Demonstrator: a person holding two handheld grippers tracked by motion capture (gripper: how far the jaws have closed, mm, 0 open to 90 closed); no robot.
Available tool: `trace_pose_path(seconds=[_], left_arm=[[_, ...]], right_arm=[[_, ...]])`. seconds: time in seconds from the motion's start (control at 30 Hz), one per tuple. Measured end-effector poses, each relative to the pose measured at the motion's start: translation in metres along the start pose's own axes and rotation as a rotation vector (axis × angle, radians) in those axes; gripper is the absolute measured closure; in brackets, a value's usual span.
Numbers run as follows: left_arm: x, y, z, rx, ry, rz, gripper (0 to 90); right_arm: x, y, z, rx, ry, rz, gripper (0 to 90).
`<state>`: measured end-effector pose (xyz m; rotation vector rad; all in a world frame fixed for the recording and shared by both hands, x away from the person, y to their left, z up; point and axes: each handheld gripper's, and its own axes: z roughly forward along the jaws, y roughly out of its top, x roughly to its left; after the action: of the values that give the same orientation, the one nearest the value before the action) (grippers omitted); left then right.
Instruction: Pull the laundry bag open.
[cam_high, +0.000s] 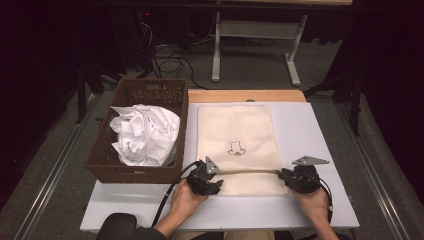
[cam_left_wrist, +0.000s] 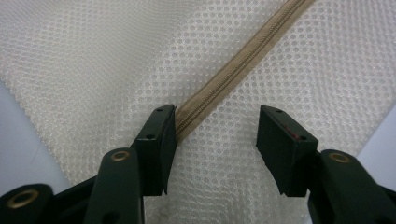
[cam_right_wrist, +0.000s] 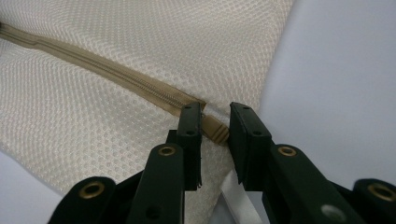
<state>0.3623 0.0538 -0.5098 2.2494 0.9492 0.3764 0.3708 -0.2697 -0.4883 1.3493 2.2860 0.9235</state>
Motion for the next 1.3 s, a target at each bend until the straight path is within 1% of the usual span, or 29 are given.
trace_pose_path(seconds=[0.1, 0.2, 0.23, 0.27, 0.37, 0.4, 0.43, 0.47, 0.53, 0.63, 0.67, 0.73, 0.83, 0.87, 0.9, 0.93, 0.97, 1.03, 1.07, 1.13, 1.2, 1.23, 1.27, 1.3], left_arm=[[0.000, 0.000, 0.000, 0.001, 0.001, -0.001, 47.3], [0.000, 0.000, 0.000, 0.001, 0.002, -0.001, 47.4], [0.000, 0.000, 0.000, 0.001, 0.002, -0.002, 47.4], [0.000, 0.000, 0.000, 0.001, 0.002, -0.002, 47.4], [0.000, 0.000, 0.000, 0.001, 0.003, -0.003, 47.4], [0.000, 0.000, 0.000, 0.001, 0.002, -0.003, 47.4], [0.000, 0.000, 0.000, 0.001, 0.001, -0.002, 47.4], [0.000, 0.000, 0.000, 0.001, 0.000, -0.003, 47.4], [0.000, 0.000, 0.000, 0.002, 0.002, -0.001, 47.4], [0.000, 0.001, 0.000, 0.003, 0.002, 0.000, 47.5], [0.000, 0.001, 0.000, 0.005, 0.003, 0.002, 47.5], [0.000, 0.001, 0.000, 0.007, 0.004, 0.004, 47.5], [0.000, 0.003, 0.000, 0.015, 0.004, 0.005, 47.6], [-0.001, 0.004, -0.001, 0.019, 0.008, 0.006, 47.7], [-0.001, 0.004, -0.001, 0.019, 0.008, 0.006, 47.8], [-0.001, 0.004, -0.001, 0.018, 0.008, 0.005, 47.8], [-0.001, 0.004, -0.001, 0.018, 0.010, 0.003, 48.2], [0.000, 0.005, -0.002, 0.019, 0.008, -0.003, 48.7], [0.000, 0.005, -0.002, 0.015, 0.005, -0.007, 48.8], [0.000, 0.006, -0.002, 0.011, 0.000, -0.009, 49.0], [-0.003, 0.010, -0.003, 0.004, -0.001, -0.002, 49.1], [-0.005, 0.013, -0.003, -0.002, -0.009, 0.003, 49.1], [-0.008, 0.017, -0.003, -0.007, -0.020, 0.009, 49.2], [-0.008, 0.017, -0.003, -0.007, -0.020, 0.009, 49.1]], right_arm=[[0.001, 0.000, -0.002, -0.008, -0.002, -0.019, 75.8], [0.003, 0.000, -0.003, -0.015, 0.001, -0.019, 76.4], [0.004, 0.000, -0.004, -0.016, 0.003, -0.026, 77.0], [0.006, 0.000, -0.006, -0.024, 0.009, -0.032, 78.8], [0.009, 0.001, -0.007, -0.027, 0.021, -0.041, 80.1], [0.013, 0.002, -0.005, -0.023, 0.026, -0.058, 80.8], [0.013, 0.002, -0.005, -0.023, 0.026, -0.058, 80.8], [0.014, 0.003, -0.004, -0.016, 0.024, -0.068, 80.8], [0.014, 0.003, -0.002, -0.006, 0.030, -0.064, 80.7], [0.013, 0.002, -0.002, -0.012, 0.043, -0.055, 79.5], [0.013, 0.002, -0.002, -0.025, 0.049, -0.054, 78.0], [0.015, 0.002, -0.002, -0.027, 0.061, -0.069, 75.4], [0.017, 0.002, -0.001, -0.026, 0.061, -0.077, 75.2], [0.016, 0.002, -0.003, -0.028, 0.071, -0.068, 75.5], [0.016, 0.002, -0.003, -0.028, 0.071, -0.068, 75.5], [0.014, 0.002, -0.005, -0.039, 0.079, -0.064, 77.3], [0.010, 0.002, -0.010, -0.064, 0.081, -0.051, 80.7], [0.005, 0.002, -0.016, -0.085, 0.059, -0.037, 85.9], [0.003, 0.002, -0.018, -0.086, 0.047, -0.021, 86.0], [-0.003, 0.001, -0.017, -0.077, 0.036, -0.002, 86.0], [-0.005, -0.001, -0.016, -0.067, 0.032, 0.005, 86.0], [-0.006, -0.001, -0.014, -0.059, 0.030, 0.012, 86.1], [-0.007, -0.001, -0.012, -0.050, 0.022, 0.014, 90.0], [-0.007, -0.001, -0.011, -0.053, 0.026, 0.013, 90.0]])
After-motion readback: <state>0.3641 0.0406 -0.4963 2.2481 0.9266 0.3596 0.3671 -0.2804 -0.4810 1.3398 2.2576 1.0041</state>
